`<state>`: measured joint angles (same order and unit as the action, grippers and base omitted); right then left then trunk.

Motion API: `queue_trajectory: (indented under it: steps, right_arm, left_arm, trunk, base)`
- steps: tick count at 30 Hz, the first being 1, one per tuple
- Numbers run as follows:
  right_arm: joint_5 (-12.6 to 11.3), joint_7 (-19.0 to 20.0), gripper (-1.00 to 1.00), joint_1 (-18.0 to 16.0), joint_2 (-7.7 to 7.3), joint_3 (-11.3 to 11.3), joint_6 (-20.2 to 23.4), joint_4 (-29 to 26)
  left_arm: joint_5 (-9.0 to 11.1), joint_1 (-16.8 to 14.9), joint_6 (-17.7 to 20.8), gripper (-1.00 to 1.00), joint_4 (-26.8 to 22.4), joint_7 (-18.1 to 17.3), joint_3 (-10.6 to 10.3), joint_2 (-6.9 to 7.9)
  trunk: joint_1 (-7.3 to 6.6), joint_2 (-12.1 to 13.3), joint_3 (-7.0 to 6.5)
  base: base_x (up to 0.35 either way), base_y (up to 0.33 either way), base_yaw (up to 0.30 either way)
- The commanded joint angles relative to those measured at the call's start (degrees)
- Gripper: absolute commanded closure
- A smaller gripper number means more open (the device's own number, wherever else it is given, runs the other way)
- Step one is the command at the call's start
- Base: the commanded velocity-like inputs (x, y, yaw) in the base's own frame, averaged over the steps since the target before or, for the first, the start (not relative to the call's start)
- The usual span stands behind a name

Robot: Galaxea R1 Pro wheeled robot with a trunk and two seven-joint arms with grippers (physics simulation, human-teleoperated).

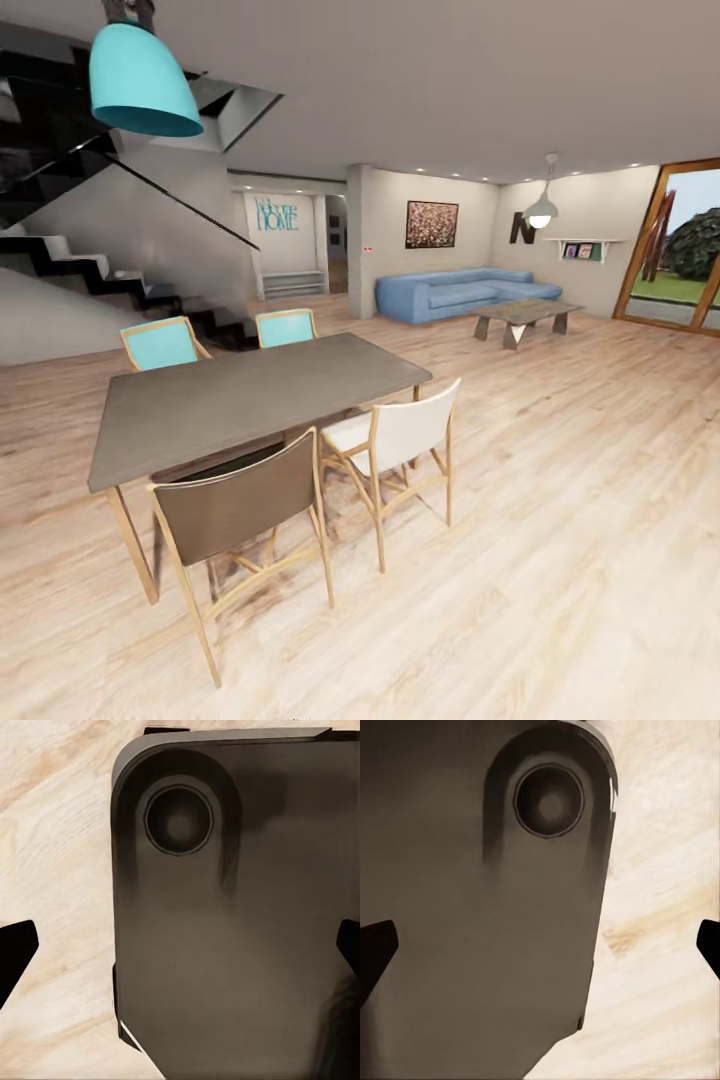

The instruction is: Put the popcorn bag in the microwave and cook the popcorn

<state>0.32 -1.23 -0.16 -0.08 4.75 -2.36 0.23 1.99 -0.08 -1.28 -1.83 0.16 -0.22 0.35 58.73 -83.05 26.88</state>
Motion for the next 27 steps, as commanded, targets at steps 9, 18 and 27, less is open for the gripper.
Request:
queue_trajectory:
  steps: [9, 18, 27]
  right_arm:
    - [0.03, -0.41, -1.0, -0.03, -0.16, 0.44, -0.28, 0.28]
    - [-0.06, -0.48, -1.0, -0.02, -0.2, 0.44, -0.36, 0.35]
    - [-0.06, -0.58, -1.0, -0.02, -0.11, 0.44, -0.37, 0.47]
  left_arm:
    - [0.21, -0.01, -0.13, -1.0, -0.01, 0.02, -0.04, -0.01]
    - [0.21, -0.01, -0.13, -1.0, -0.01, 0.02, -0.04, 0.0]
    - [0.21, -0.01, -0.13, -1.0, -0.01, 0.02, -0.04, -0.04]
  trunk:
    - [0.0, -0.03, 0.05]
    - [0.0, -0.03, 0.05]
    - [0.0, -0.03, 0.05]
  base:
    - [0.0, 0.0, 0.3]
    - [0.0, 0.0, 0.3]
    - [0.0, 0.0, 0.3]
